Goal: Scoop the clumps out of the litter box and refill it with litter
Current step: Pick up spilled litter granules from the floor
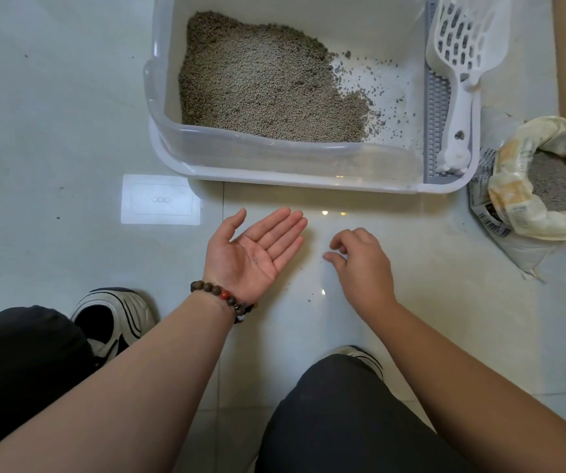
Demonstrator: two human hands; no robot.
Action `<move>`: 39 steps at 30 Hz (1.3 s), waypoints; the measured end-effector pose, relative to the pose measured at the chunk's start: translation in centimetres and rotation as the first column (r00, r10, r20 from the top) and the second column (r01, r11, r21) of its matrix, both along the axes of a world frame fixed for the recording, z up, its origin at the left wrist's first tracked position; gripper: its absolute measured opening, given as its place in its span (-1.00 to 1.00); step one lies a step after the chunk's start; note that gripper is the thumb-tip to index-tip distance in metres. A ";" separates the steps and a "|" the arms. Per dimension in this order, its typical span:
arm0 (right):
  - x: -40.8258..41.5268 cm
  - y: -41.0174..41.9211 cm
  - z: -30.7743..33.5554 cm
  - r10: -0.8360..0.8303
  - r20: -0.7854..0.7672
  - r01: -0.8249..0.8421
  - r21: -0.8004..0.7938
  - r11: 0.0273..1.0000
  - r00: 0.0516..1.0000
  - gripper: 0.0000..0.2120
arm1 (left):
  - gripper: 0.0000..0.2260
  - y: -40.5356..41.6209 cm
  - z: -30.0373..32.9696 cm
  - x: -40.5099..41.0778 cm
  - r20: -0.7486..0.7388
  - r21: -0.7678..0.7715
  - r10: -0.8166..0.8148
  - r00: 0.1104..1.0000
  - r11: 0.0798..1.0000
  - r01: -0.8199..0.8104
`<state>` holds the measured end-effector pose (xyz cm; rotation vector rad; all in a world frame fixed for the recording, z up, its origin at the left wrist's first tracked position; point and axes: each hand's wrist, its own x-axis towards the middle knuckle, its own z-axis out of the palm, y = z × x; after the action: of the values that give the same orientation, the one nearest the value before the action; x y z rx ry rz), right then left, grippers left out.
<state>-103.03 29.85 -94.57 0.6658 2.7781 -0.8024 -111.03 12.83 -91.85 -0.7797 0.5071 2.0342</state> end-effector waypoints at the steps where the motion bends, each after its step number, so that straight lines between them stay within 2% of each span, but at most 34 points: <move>1: -0.2 0.0 -0.1 0.002 0.002 -0.002 0.004 1.000 1.000 -0.89 | -0.53 0.0 0.0 0.0 0.000 0.000 0.000 1.000 1.000 0.000; 7: -0.2 -0.1 -0.4 0.037 0.041 -0.039 0.052 0.998 0.998 -0.90 | -0.54 -0.2 0.0 -0.3 0.003 0.004 0.001 1.000 1.000 -0.001; 9: -0.2 -0.4 0.1 0.021 0.035 -0.021 0.021 1.000 0.999 -0.90 | -0.53 -0.1 0.1 -0.3 0.002 0.006 0.004 1.000 1.000 -0.004; 12: -0.2 -2.0 2.5 -0.020 -0.120 0.006 -0.116 0.993 0.993 -0.92 | -0.52 0.2 0.3 -0.2 0.001 0.036 0.010 1.000 0.999 -0.010; 15: 0.0 -4.8 5.1 0.040 -0.242 -0.093 -0.210 0.973 0.969 -0.89 | -0.49 0.9 0.7 -0.2 -0.005 0.084 0.001 1.000 0.996 0.000; 17: 0.1 -6.1 5.6 0.080 -0.268 -0.147 -0.241 0.959 0.960 -0.87 | -0.48 1.5 0.9 0.0 -0.007 0.106 -0.021 1.000 0.994 0.022; 21: -0.2 -6.9 5.6 0.108 -0.277 -0.161 -0.179 0.970 0.955 -0.76 | -0.47 2.2 1.3 0.4 -0.022 0.132 -0.050 0.999 0.990 0.052; 25: 0.3 -4.9 6.3 -0.008 -0.308 -0.063 -0.221 0.973 0.951 -0.89 | -0.49 1.8 1.2 0.3 -0.020 0.125 -0.037 0.999 0.991 0.039; 27: 0.9 -2.9 5.6 -0.110 -0.282 0.057 -0.189 0.980 0.953 -0.94 | -0.50 1.1 1.1 0.0 -0.020 0.096 -0.019 1.000 0.995 0.021; 30: 1.5 -0.8 3.2 -0.183 -0.103 0.166 -0.154 0.974 0.978 -0.92 | -0.52 0.1 0.9 -0.4 -0.017 0.041 0.007 1.000 0.999 -0.007; 32: 1.5 -0.6 1.8 -0.096 -0.014 0.093 -0.144 0.985 0.995 -0.89 | -0.52 -0.5 0.9 -0.7 -0.021 0.014 0.014 1.000 1.000 -0.014; 35: 1.0 -1.3 0.4 0.017 0.023 -0.014 -0.094 0.995 1.000 -0.85 | -0.52 -1.1 0.9 -0.8 -0.018 -0.014 0.025 1.000 1.000 -0.026; 39: 0.2 -1.7 -0.2 0.016 0.014 -0.015 -0.069 0.997 1.000 -0.88 | -0.51 -1.3 1.1 -0.7 -0.018 -0.022 0.024 1.000 0.999 -0.024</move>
<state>-102.85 28.15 -94.73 0.6346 2.7252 -0.8823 -111.77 11.52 -90.74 -0.7853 0.5341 2.0620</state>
